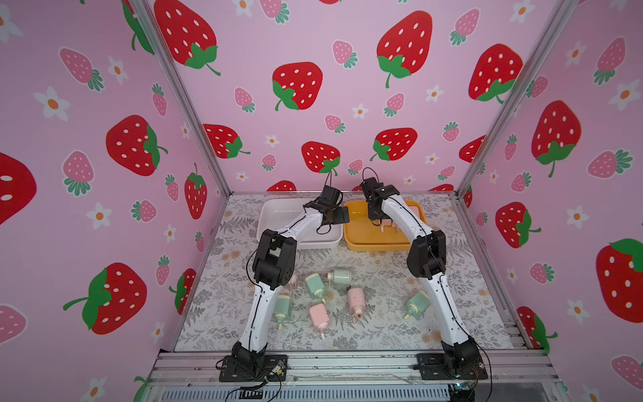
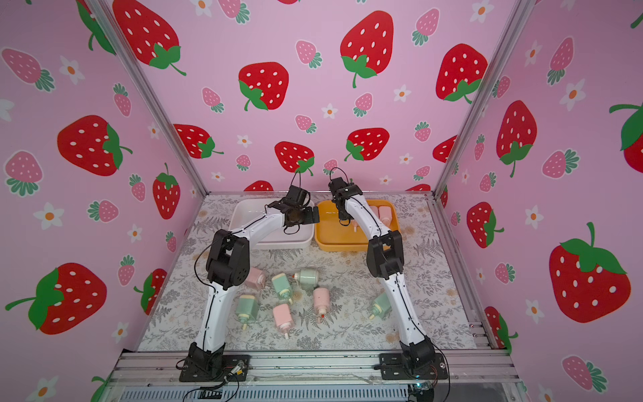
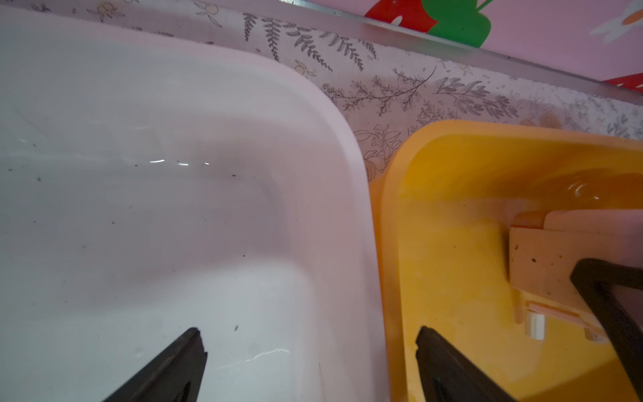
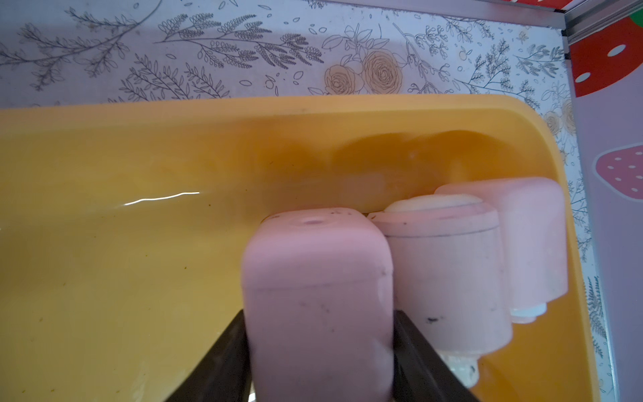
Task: Place the pencil sharpeners by color into the storage box
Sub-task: Place the pencil sharpener in the storage box.
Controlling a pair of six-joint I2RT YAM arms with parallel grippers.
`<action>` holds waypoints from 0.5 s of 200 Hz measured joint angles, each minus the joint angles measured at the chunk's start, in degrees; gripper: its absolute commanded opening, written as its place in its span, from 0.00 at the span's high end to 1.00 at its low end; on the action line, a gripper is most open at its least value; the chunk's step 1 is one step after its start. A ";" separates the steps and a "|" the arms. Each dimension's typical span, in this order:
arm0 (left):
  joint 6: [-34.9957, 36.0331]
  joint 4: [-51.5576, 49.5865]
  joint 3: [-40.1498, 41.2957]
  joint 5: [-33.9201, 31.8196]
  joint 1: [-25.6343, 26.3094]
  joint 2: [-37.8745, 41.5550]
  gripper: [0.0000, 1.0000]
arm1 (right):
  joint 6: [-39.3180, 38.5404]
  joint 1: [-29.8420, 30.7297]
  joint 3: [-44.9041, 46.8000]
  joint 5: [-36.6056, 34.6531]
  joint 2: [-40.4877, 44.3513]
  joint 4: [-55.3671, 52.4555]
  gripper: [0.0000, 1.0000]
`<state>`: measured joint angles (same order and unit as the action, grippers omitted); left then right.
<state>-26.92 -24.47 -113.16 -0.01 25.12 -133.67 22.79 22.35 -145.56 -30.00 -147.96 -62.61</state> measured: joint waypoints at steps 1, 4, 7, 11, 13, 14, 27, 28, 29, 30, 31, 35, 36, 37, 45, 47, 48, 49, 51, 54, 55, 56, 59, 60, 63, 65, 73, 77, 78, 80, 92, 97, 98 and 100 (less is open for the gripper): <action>0.00 0.00 0.00 0.00 0.00 0.00 0.00 | -0.02 0.00 0.00 0.00 0.00 0.00 0.64; 0.00 -0.02 0.00 0.00 0.00 0.00 0.00 | 0.00 0.00 0.00 0.02 0.00 0.00 0.62; 0.00 0.00 0.00 0.02 0.00 0.00 0.00 | 0.00 0.00 0.00 0.02 0.00 0.00 0.61; 0.00 0.00 0.00 0.02 -0.02 0.00 0.00 | -0.02 -0.02 0.00 0.02 0.00 0.02 0.59; 0.00 -0.02 0.00 0.00 -0.02 0.00 0.00 | -0.02 -0.02 0.00 0.02 0.00 0.02 0.58; 0.00 -0.02 0.00 0.00 -0.02 0.00 0.00 | -0.02 -0.02 0.00 0.02 0.00 0.04 0.58; 0.02 -0.02 0.00 -0.02 -0.02 0.00 0.00 | -0.04 -0.02 0.00 0.00 0.00 0.04 0.52; 0.02 -0.02 0.00 -0.02 -0.02 0.00 0.00 | -0.04 -0.02 0.00 0.00 0.00 0.04 0.51; 0.02 -0.02 0.00 -0.04 -0.02 0.00 0.00 | -0.04 -0.02 0.00 0.00 0.00 0.04 0.51; 0.02 -0.02 0.00 -0.02 -0.02 0.00 0.00 | -0.04 -0.02 0.00 0.00 0.00 0.07 0.51; 0.02 -0.02 0.00 -0.02 -0.02 0.00 0.00 | -0.04 -0.02 0.00 0.00 0.00 0.04 0.50; 0.02 -0.02 0.00 -0.04 -0.02 0.00 0.00 | -0.07 -0.02 0.00 0.00 0.00 0.04 0.49; 0.02 -0.02 0.00 -0.04 -0.02 0.00 0.00 | -0.07 -0.02 0.00 0.00 0.00 0.04 0.49; 0.02 -0.02 0.00 -0.04 -0.02 0.00 0.00 | -0.07 -0.02 0.00 0.00 0.00 0.04 0.49; 0.02 -0.02 0.00 -0.04 -0.04 0.00 0.00 | -0.09 -0.02 0.00 -0.07 0.00 0.04 0.49; 0.02 -0.02 0.00 -0.04 -0.07 0.00 0.00 | -0.11 -0.02 0.00 -0.09 0.00 0.04 0.49; 0.02 -0.02 0.00 -0.04 -0.07 0.00 0.01 | -0.11 -0.02 0.00 -0.09 0.00 0.07 0.49; 0.02 -0.02 0.00 -0.04 -0.07 0.00 0.01 | -0.11 -0.02 0.00 -0.11 0.00 0.07 0.49; 0.02 -0.02 0.00 -0.04 -0.09 0.00 0.00 | -0.13 -0.02 0.00 -0.13 0.00 0.07 0.49; 0.02 -0.04 0.00 -0.04 -0.09 0.00 0.00 | -0.17 0.00 0.00 -0.17 0.00 0.09 0.49; 0.02 -0.04 0.00 -0.04 -0.09 0.00 0.00 | -0.20 0.00 0.00 -0.17 0.00 0.11 0.49; 0.02 -0.02 0.00 -0.04 -0.09 0.00 0.00 | -0.24 0.00 0.00 -0.20 0.00 0.11 0.49; 0.02 -0.04 0.00 -0.02 -0.11 0.00 0.00 | -0.28 0.00 0.00 -0.22 0.00 0.15 0.49; 0.02 -0.04 0.00 -0.04 -0.11 0.00 0.00 | -0.28 0.00 0.00 -0.24 0.00 0.15 0.49; 0.02 -0.04 0.00 -0.02 -0.11 0.00 0.00 | -0.33 0.00 0.00 -0.28 0.00 0.20 0.49; 0.02 -0.04 0.00 -0.04 -0.11 0.00 0.00 | -0.37 0.00 0.00 -0.35 0.00 0.22 0.49; 0.02 -0.04 0.00 -0.02 -0.11 0.00 0.00 | -0.48 0.00 0.00 -0.48 0.00 0.31 0.42; 0.02 -0.02 0.00 -0.02 -0.11 0.00 0.00 | -0.52 0.00 0.00 -0.55 0.00 0.33 0.41; 0.02 -0.04 0.00 -0.02 -0.11 0.00 0.00 | -0.52 0.00 0.00 -0.55 0.00 0.33 0.41; 0.02 -0.04 0.00 -0.02 -0.11 0.00 0.00 | -0.52 0.00 0.00 -0.57 0.00 0.33 0.40; 0.02 -0.04 0.00 -0.02 -0.11 0.00 0.00 | -0.61 0.00 0.00 -0.66 0.00 0.37 0.36; 0.02 -0.04 0.00 -0.02 -0.11 0.00 0.00 | -0.72 0.00 0.00 -0.72 0.00 0.39 0.35; 0.02 -0.02 0.00 -0.02 -0.11 0.00 0.00 | -0.74 0.00 0.00 -0.74 0.00 0.39 0.35; 0.02 -0.02 0.00 -0.02 -0.11 0.00 0.00 | -0.79 0.00 0.00 -0.81 0.00 0.39 0.34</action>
<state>-26.89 -24.49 -113.16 -0.03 25.02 -133.67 22.00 22.35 -145.56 -30.81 -147.96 -62.22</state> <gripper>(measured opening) 0.995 0.627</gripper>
